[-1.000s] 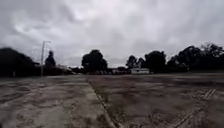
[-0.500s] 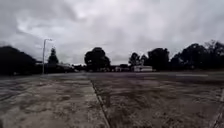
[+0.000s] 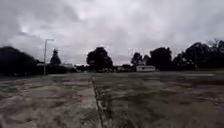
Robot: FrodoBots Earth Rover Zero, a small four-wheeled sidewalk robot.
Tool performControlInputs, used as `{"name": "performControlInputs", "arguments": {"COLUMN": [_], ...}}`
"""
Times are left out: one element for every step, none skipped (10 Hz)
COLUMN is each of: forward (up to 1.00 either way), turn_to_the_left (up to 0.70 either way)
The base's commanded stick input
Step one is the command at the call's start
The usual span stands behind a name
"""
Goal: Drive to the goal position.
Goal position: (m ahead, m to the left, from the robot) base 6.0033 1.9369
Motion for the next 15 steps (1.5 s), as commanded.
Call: {"name": "performControlInputs", "arguments": {"forward": [0.7,0.7,0.7,0.7,0.7,0.7,0.7,0.7,0.7,0.7,0.7,0.7,0.7,0.7,0.7], "turn_to_the_left": [0.0,0.0,0.0,0.0,-0.22,-0.35,-0.26,0.0,0.0,0.0,0.0,0.0,0.0,0.0,0.0]}}
